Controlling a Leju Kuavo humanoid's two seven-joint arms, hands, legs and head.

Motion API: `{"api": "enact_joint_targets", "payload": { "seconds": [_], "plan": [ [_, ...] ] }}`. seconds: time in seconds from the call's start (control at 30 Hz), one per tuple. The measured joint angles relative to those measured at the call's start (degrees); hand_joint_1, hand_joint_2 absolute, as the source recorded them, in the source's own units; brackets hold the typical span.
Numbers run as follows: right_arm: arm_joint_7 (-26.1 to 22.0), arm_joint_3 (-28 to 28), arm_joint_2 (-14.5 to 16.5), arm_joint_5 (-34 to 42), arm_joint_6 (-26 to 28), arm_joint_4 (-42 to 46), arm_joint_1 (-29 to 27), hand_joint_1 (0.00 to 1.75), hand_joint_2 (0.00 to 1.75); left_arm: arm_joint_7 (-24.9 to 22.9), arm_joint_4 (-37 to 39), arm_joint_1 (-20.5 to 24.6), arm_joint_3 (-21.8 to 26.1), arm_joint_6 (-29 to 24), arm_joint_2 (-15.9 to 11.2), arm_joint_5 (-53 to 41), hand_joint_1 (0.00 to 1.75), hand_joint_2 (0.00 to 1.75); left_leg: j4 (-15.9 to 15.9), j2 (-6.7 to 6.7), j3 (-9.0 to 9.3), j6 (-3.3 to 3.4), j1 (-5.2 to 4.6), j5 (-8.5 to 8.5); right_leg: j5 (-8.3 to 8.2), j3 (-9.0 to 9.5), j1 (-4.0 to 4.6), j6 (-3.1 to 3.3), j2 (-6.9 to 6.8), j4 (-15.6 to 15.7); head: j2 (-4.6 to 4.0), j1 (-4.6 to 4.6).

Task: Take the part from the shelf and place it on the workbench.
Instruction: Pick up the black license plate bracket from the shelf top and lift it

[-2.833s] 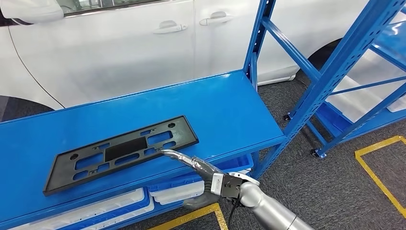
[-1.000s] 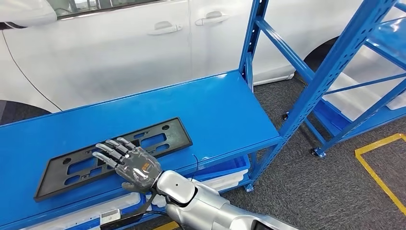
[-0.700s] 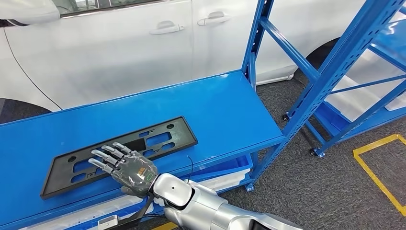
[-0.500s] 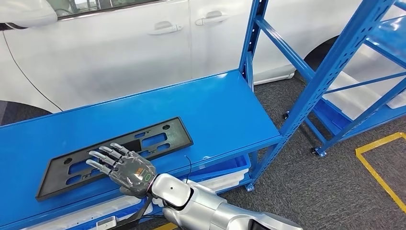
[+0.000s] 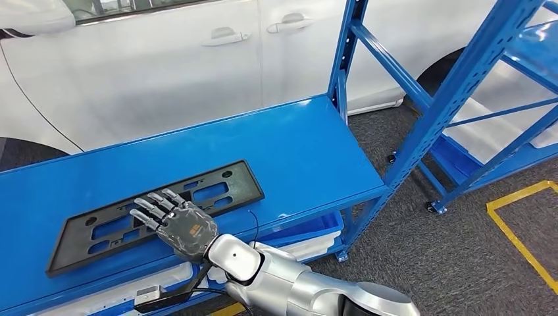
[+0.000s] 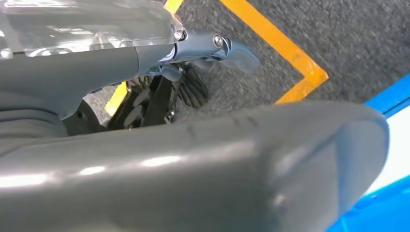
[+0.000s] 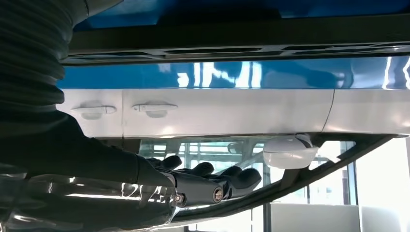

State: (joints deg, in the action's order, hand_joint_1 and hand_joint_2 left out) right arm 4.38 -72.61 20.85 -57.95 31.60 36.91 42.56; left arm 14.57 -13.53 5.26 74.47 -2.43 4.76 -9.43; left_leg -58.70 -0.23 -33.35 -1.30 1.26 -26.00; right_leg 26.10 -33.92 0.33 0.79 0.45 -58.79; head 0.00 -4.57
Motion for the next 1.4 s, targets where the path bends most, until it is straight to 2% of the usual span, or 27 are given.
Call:
{"api": "enact_joint_targets", "payload": {
  "seconds": [0.07, 0.1, 0.13, 0.2, 0.23, 0.27, 0.3, 0.37, 0.43, 0.5, 0.6, 0.63, 0.7, 0.73, 0.77, 0.8, 0.83, 0.87, 0.93, 0.97, 1.1, 1.17, 1.23, 1.27, 1.3, 1.33, 1.4],
  "plan": [
    [1.32, -1.07, -0.01, 0.16, -0.33, -0.22, 0.61, 0.00, 1.75, 0.07, 0.00, 0.04, 0.01, -0.05, 0.00, 0.02, 0.00, 0.00, 0.13, 0.04, 0.01, 0.75, 0.09, 0.18, 0.45, -0.21, -0.13, -0.54, -0.04, -0.48, 0.00, -0.01],
    [1.90, -1.63, -0.02, 0.26, -0.62, -0.32, 0.97, 0.00, 1.75, 0.09, 0.00, 0.06, 0.01, -0.08, -0.02, 0.02, 0.00, 0.00, 0.24, 0.08, 0.05, 1.13, 0.15, 0.28, 1.36, -0.78, -0.23, -0.84, -0.08, -1.80, 0.00, -0.01],
    [2.40, -2.14, -0.04, 0.38, -0.93, -0.44, 1.29, 0.00, 1.75, 0.10, 0.00, 0.10, 0.02, -0.11, -0.05, 0.02, 0.00, 0.00, 0.34, 0.13, 0.09, 1.44, 0.19, 0.35, 2.83, -1.89, -0.35, -1.12, -0.12, -4.26, 0.00, -0.01],
    [3.16, -3.13, -0.10, 0.62, -1.35, -0.83, 1.62, 0.00, 1.75, 0.10, 0.00, 0.11, 0.03, -0.15, -0.16, 0.01, 0.00, 0.00, 0.34, 0.19, 0.07, 1.77, 0.10, 0.33, 6.27, -5.45, -0.51, -1.46, -0.16, -11.71, 0.00, 0.00],
    [3.47, -3.62, -0.15, 0.73, -1.42, -1.16, 1.65, 0.00, 1.75, 0.10, 0.00, 0.11, 0.03, -0.16, -0.20, 0.01, 0.00, 0.00, 0.34, 0.19, 0.07, 1.83, 0.07, 0.31, 7.24, -7.08, -0.56, -1.52, -0.16, -14.91, 0.00, 0.00],
    [3.77, -4.12, -0.19, 0.82, -1.43, -1.59, 1.67, 0.00, 1.75, 0.10, 0.00, 0.10, 0.04, -0.18, -0.24, 0.01, 0.00, 0.00, 0.33, 0.17, 0.11, 1.84, 0.04, 0.30, 7.14, -7.92, -0.58, -1.50, -0.16, -16.35, 0.00, 0.00],
    [4.05, -4.56, -0.22, 0.90, -1.39, -2.03, 1.73, 0.00, 1.75, 0.10, 0.00, 0.08, 0.05, -0.19, -0.25, 0.01, 0.00, 0.00, 0.32, 0.12, 0.18, 1.83, 0.02, 0.27, 5.98, -7.71, -0.57, -1.36, -0.16, -15.58, 0.00, 0.00],
    [4.61, -5.12, -0.26, 1.08, -1.26, -2.87, 2.06, 0.00, 1.75, 0.10, 0.00, 0.08, 0.06, -0.16, -0.25, 0.01, 0.00, 0.00, 0.32, 0.02, 0.39, 1.72, -0.03, 0.18, 1.89, -4.52, -0.46, -0.73, -0.16, -8.48, 0.00, 0.00],
    [5.15, -5.41, -0.26, 1.22, -1.17, -3.76, 2.64, 0.00, 1.75, 0.11, 0.00, 0.10, 0.05, -0.04, -0.22, 0.01, 0.00, 0.00, 0.27, -0.01, 0.42, 1.32, -0.26, 0.03, -0.43, -1.49, -0.15, -0.15, -0.16, -1.87, 0.00, -0.01],
    [5.69, -5.64, -0.27, 1.22, -1.17, -4.74, 3.06, 0.00, 1.75, 0.21, 0.00, 0.12, 0.04, 0.10, -0.22, 0.01, 0.00, 0.00, 0.39, 0.01, 0.39, 0.68, -0.39, -0.01, -0.54, -0.80, 0.16, 0.12, -0.10, -0.09, 0.00, -0.01],
    [6.45, -6.13, -0.22, 0.65, -1.33, -5.94, 3.42, 0.00, 1.75, 0.46, 0.00, 0.16, 0.04, 0.43, -0.36, 0.01, 0.00, 0.00, -0.43, 0.08, 0.18, -0.21, -0.23, -0.90, -0.97, -0.44, -0.17, 0.89, -0.08, 0.76, 0.00, -0.01],
    [6.74, -6.34, -0.17, 0.30, -1.51, -6.27, 3.55, 0.00, 1.75, 0.54, 0.01, 0.17, 0.04, 0.54, -0.42, 0.01, 0.00, 0.00, -2.47, 0.08, -0.66, -0.41, -0.19, -2.21, -1.11, -0.26, -0.34, 1.14, -0.12, 1.08, 0.00, -0.02],
    [7.30, -6.77, -0.11, -0.41, -2.01, -6.98, 3.64, 0.00, 1.75, 0.63, 0.01, 0.14, 0.04, 0.66, -0.48, 0.00, 0.00, 0.00, -9.52, 0.08, -3.89, -0.77, -0.08, -5.79, -1.14, -0.15, -0.37, 1.40, -0.20, 1.22, 0.00, -0.02],
    [7.60, -7.05, -0.12, -0.74, -2.18, -7.41, 3.61, 0.00, 1.75, 0.67, 0.01, 0.12, 0.04, 0.68, -0.51, 0.00, 0.00, 0.00, -12.97, 0.09, -5.54, -0.95, -0.05, -7.05, -1.12, -0.15, -0.31, 1.46, -0.21, 1.19, 0.00, -0.02],
    [7.90, -7.35, -0.13, -1.07, -2.26, -7.82, 3.56, 0.00, 1.75, 0.70, 0.00, 0.09, 0.04, 0.70, -0.56, 0.00, 0.00, 0.00, -14.94, 0.09, -6.52, -1.10, -0.03, -7.32, -1.08, -0.15, -0.26, 1.50, -0.21, 1.15, 0.00, -0.02],
    [8.24, -7.60, -0.13, -1.41, -2.26, -8.18, 3.53, 0.00, 1.75, 0.72, 0.00, 0.09, 0.04, 0.72, -0.63, 0.00, 0.00, 0.00, -14.74, 0.10, -6.50, -1.19, -0.01, -6.48, -1.03, -0.13, -0.24, 1.51, -0.18, 1.07, 0.00, -0.02],
    [8.60, -7.82, -0.13, -1.80, -2.26, -8.48, 3.53, 0.00, 1.75, 0.73, 0.00, 0.08, 0.04, 0.72, -0.72, 0.01, 0.00, 0.00, -12.23, 0.10, -5.36, -1.21, 0.01, -4.64, -0.94, -0.08, -0.25, 1.45, -0.12, 0.95, 0.00, -0.02],
    [8.99, -7.95, -0.13, -2.23, -2.26, -8.74, 3.55, 0.00, 1.75, 0.72, 0.00, 0.09, 0.04, 0.72, -0.81, 0.01, 0.00, 0.00, -8.27, 0.14, -3.56, -1.16, 0.02, -2.48, -0.79, -0.04, -0.26, 1.32, -0.06, 0.76, 0.00, -0.02],
    [9.83, -8.15, -0.13, -3.09, -2.30, -9.27, 3.63, 0.00, 1.75, 0.65, 0.01, 0.16, 0.04, 0.70, -0.95, 0.01, 0.00, 0.00, -1.63, 0.15, -0.49, -0.69, -0.14, -0.06, -0.52, -0.24, -0.04, 0.86, 0.03, 0.24, 0.00, -0.02],
    [10.35, -8.23, -0.13, -3.62, -2.38, -9.54, 3.69, 0.00, 1.75, 0.59, 0.01, 0.18, 0.04, 0.68, -0.99, -0.01, 0.00, 0.00, -0.25, 0.13, 0.08, -0.33, -0.26, 0.13, -0.47, -0.40, 0.07, 0.61, 0.05, 0.08, 0.00, -0.02],
    [12.21, -8.41, -0.13, -5.70, -3.39, -10.63, 4.25, 0.00, 1.75, 0.53, 0.02, 0.15, 0.03, 0.62, -1.09, 0.03, 0.00, 0.00, 0.39, 0.09, 0.24, 1.25, -0.28, 0.32, 0.22, -0.77, -0.02, -0.49, -0.01, -0.85, 0.00, -0.01],
    [12.91, -8.46, -0.14, -6.37, -3.93, -11.38, 4.57, 0.00, 1.75, 0.68, 0.02, 0.18, 0.03, 0.70, -1.14, 0.03, 0.00, 0.00, 0.60, 0.19, 0.32, 1.88, -0.17, 0.48, 3.15, -2.88, -0.19, -1.05, -0.09, -5.66, 0.00, -0.01],
    [13.52, -8.49, -0.19, -6.88, -4.21, -12.31, 4.69, 0.00, 1.75, 0.87, 0.02, 0.19, 0.02, 0.79, -1.24, 0.01, 0.00, 0.00, 0.58, 0.22, 0.25, 2.15, -0.21, 0.50, 6.57, -6.50, -0.35, -1.38, -0.13, -13.29, 0.00, 0.00],
    [13.82, -8.50, -0.21, -7.12, -4.31, -12.80, 4.76, 0.00, 1.75, 0.97, 0.02, 0.17, 0.02, 0.83, -1.30, 0.01, 0.00, 0.00, 0.57, 0.22, 0.25, 2.17, -0.24, 0.51, 7.18, -7.68, -0.43, -1.44, -0.14, -15.78, 0.00, 0.00],
    [14.07, -8.52, -0.22, -7.32, -4.42, -13.24, 4.89, 0.00, 1.75, 1.05, 0.02, 0.16, 0.02, 0.87, -1.34, 0.01, 0.00, 0.00, 0.55, 0.20, 0.28, 2.17, -0.25, 0.51, 6.69, -7.81, -0.49, -1.41, -0.14, -16.13, 0.00, 0.00],
    [14.33, -8.52, -0.22, -7.51, -4.61, -13.65, 5.11, 0.00, 1.75, 1.11, 0.02, 0.16, 0.02, 0.93, -1.38, 0.01, 0.00, 0.00, 0.54, 0.17, 0.35, 2.16, -0.27, 0.51, 5.22, -6.76, -0.52, -1.26, -0.14, -14.15, 0.00, 0.00],
    [14.81, -8.52, -0.22, -7.84, -5.20, -14.43, 5.79, 0.00, 1.75, 1.29, 0.03, 0.18, -0.01, 1.09, -1.37, 0.01, 0.00, 0.00, 0.52, 0.09, 0.51, 2.03, -0.37, 0.50, 1.67, -2.52, -0.34, -0.63, -0.13, -6.02, 0.00, -0.01]
  ]
}}
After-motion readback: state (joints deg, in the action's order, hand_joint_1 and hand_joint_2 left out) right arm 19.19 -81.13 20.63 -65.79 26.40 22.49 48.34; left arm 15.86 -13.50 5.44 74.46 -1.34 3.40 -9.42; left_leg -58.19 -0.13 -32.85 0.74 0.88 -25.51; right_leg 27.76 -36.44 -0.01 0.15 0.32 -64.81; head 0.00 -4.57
